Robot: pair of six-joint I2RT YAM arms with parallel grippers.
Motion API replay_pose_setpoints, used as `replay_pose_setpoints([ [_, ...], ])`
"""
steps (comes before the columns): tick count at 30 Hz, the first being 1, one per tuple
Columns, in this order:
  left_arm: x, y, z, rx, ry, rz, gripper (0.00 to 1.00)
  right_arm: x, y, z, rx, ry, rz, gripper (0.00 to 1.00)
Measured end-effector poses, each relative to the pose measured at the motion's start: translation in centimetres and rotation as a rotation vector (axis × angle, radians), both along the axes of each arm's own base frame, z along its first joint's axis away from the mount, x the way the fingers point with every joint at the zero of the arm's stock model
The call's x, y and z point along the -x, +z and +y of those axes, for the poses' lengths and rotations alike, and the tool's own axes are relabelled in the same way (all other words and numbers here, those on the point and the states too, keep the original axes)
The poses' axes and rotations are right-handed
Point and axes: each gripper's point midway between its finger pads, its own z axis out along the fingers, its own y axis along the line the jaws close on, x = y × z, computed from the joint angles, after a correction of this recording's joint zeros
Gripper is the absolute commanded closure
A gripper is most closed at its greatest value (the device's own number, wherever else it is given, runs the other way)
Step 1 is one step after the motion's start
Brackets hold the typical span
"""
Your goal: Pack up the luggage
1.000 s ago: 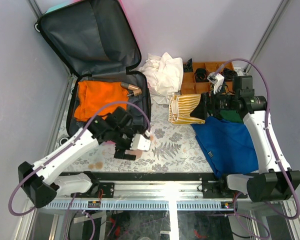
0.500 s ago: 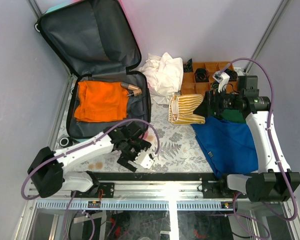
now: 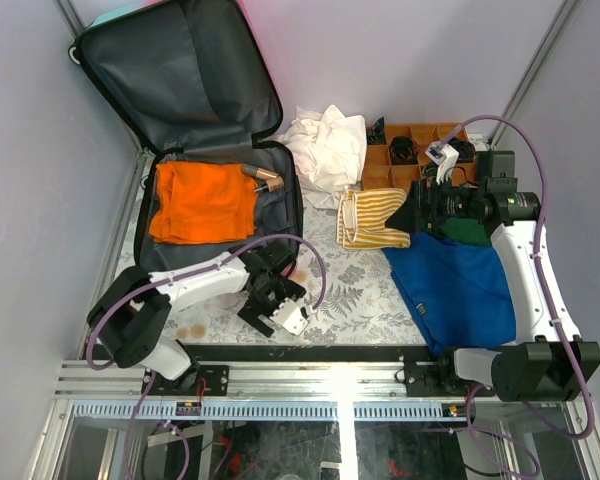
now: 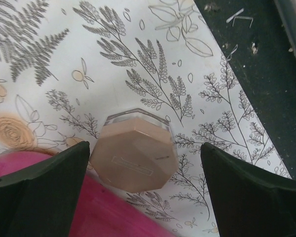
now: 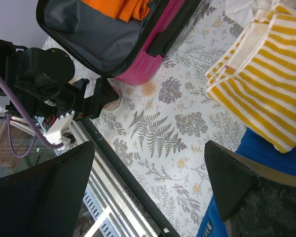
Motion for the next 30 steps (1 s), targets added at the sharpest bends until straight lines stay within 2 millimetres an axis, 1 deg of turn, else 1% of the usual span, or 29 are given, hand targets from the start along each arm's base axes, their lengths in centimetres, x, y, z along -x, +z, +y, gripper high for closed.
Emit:
replay_pose_setpoints([
  [2, 0.0, -0.5, 0.2, -0.015, -0.006, 0.013, 0.15, -0.1, -0.1, 0.0, -0.002, -0.002, 0.005, 0.01],
  [6, -0.2, -1.0, 0.5, -0.032, -0.005, 0.016, 0.16, -0.3, -0.2, 0.0, -0.002, -0.003, 0.007, 0.01],
  [10, -0.4, -1.2, 0.7, -0.039, -0.008, -0.008, 0.19, -0.3, -0.2, 0.0, -0.004, -0.004, 0.008, 0.0],
  [11, -0.4, -1.2, 0.8, -0.039, -0.01, -0.018, 0.22, -0.3, -0.2, 0.0, -0.005, -0.005, 0.007, 0.01],
  [13, -0.3, -1.3, 1.2, -0.037, -0.013, -0.049, 0.32, -0.3, -0.2, 0.0, -0.007, -0.006, 0.009, 0.01],
  [14, -0.3, -1.2, 1.3, -0.035, -0.012, -0.06, 0.37, -0.3, -0.2, 0.1, -0.007, -0.007, 0.011, 0.01],
  [16, -0.3, -0.6, 1.3, -0.019, -0.008, -0.084, 0.43, -0.3, -0.2, 0.1, -0.008, -0.007, 0.013, 0.01],
  [19, -0.4, 0.8, 0.8, 0.025, -0.004, -0.122, 0.51, -0.3, -0.2, 0.1, -0.012, -0.008, 0.017, 0.01],
  [22, -0.1, 2.9, 0.2, 0.087, 0.001, -0.153, 0.55, -0.2, -0.1, 0.2, -0.021, -0.003, 0.019, 0.0],
  [27, 1.1, 7.8, -0.7, 0.19, 0.035, -0.144, 0.59, -0.1, 0.0, 0.3, -0.03, 0.002, 0.021, 0.01],
  [29, 0.9, 10.5, -1.1, 0.225, 0.079, -0.146, 0.6, 0.1, -0.1, 0.4, -0.033, 0.003, 0.023, 0.01],
  [30, 0.7, 11.3, -1.3, 0.236, 0.101, -0.148, 0.6, 0.1, -0.2, 0.4, -0.034, 0.003, 0.025, 0.01],
])
